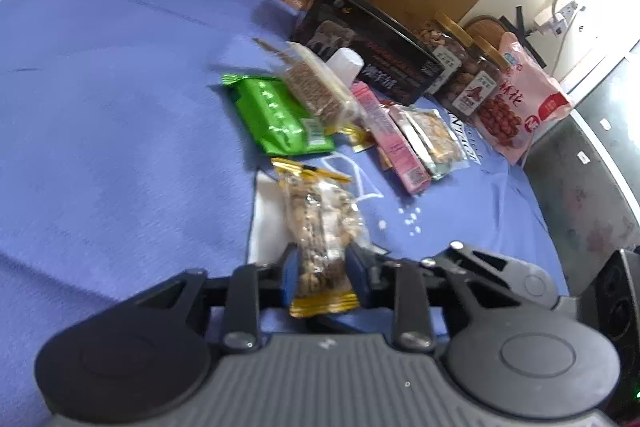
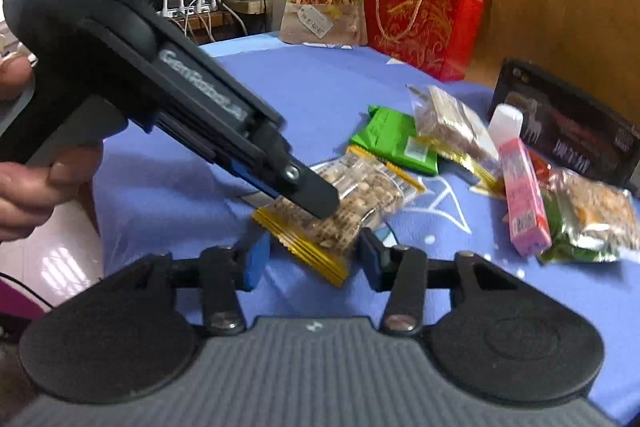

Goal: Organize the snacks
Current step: 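Grasp the clear bag of nuts with the left gripper, then carry the nut bag into the black sheep tin and release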

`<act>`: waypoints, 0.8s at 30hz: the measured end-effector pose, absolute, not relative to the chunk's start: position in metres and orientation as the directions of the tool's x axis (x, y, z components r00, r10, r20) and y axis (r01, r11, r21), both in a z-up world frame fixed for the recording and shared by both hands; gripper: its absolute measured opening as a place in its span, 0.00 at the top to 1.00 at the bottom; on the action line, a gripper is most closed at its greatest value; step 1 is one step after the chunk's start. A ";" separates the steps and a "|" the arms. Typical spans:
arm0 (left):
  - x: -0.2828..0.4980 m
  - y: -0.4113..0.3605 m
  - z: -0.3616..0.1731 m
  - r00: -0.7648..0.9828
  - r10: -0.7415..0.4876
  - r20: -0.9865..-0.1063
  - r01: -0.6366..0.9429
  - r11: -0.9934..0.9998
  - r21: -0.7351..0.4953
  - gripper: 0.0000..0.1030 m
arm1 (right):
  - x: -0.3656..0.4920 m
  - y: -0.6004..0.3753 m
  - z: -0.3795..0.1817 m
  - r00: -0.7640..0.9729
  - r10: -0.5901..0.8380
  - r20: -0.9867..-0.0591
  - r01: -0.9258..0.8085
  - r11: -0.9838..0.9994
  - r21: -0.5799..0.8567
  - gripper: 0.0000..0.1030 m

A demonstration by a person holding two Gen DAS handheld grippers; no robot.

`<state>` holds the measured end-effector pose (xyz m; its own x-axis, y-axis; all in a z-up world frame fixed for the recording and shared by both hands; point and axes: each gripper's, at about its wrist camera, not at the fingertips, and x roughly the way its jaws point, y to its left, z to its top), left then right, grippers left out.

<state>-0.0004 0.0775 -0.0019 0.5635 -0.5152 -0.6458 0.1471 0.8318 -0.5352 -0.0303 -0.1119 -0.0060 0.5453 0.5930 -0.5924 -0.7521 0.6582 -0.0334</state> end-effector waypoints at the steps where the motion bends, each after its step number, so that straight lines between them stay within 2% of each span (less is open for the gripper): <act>1: 0.000 0.077 0.002 0.563 -0.523 -0.639 0.154 0.827 -0.541 0.77 | -0.029 -0.114 -0.006 0.556 0.589 -0.586 -0.743 0.668 -0.034 0.62; 8: 0.016 0.055 0.044 0.612 -0.537 -0.581 0.286 0.835 -0.471 0.77 | -0.019 -0.134 0.020 0.684 0.569 -0.457 -0.662 0.748 -0.058 0.64; 14: 0.082 0.020 0.089 0.645 -0.567 -0.513 0.391 0.821 -0.416 0.77 | 0.034 -0.154 0.047 0.791 0.494 -0.360 -0.569 0.811 -0.135 0.64; 20: 0.198 -0.020 0.099 0.628 -0.572 -0.528 0.376 0.817 -0.437 0.77 | 0.139 -0.179 0.056 0.825 0.415 -0.382 -0.468 0.882 -0.051 0.64; 24: 0.251 -0.036 0.084 0.626 -0.558 -0.545 0.339 0.824 -0.453 0.76 | 0.190 -0.202 0.047 0.810 0.413 -0.417 -0.421 0.904 0.076 0.64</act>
